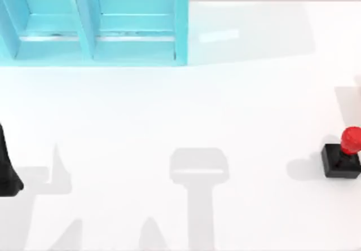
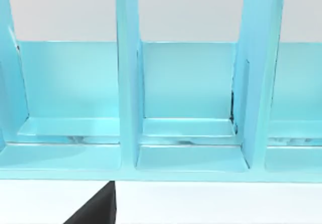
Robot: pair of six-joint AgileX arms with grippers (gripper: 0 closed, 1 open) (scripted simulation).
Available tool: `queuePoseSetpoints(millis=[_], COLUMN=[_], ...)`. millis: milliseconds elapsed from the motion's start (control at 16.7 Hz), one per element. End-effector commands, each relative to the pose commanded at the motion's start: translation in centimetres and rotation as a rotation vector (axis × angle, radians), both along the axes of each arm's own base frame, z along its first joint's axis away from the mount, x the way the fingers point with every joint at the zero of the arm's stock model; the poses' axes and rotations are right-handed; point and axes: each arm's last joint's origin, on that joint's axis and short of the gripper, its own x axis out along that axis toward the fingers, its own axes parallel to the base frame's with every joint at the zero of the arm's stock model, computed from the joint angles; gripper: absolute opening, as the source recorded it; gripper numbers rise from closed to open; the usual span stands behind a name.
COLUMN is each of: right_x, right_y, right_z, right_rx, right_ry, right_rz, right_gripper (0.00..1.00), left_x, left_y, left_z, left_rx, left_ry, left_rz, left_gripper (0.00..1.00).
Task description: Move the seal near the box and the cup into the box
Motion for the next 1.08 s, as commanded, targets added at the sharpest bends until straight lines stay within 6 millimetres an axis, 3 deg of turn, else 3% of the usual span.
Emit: queuePoseSetpoints(millis=[240,480,1080], right_x=[-0.1,-0.1,-0.1], right_y=[0.3,0.3,0.3], right_z=[-1.7,-1.7,-1.7], right_rx=[0.004,0.005,0.005], right_ry=[0.003,0.004,0.004], right_rz=[-0.001,-0.001,-0.001], right_gripper=[0.00,0.00,0.75], left_x=[0.0,0.0,0.0], left_y=[0.0,0.0,0.0], left_z=[0.0,0.0,0.0], left_rx=[0.000,0.000,0.000], left_ry=[0.000,0.000,0.000], left_rz=[0.000,0.000,0.000], left_gripper=[1.00,1.00,1.00])
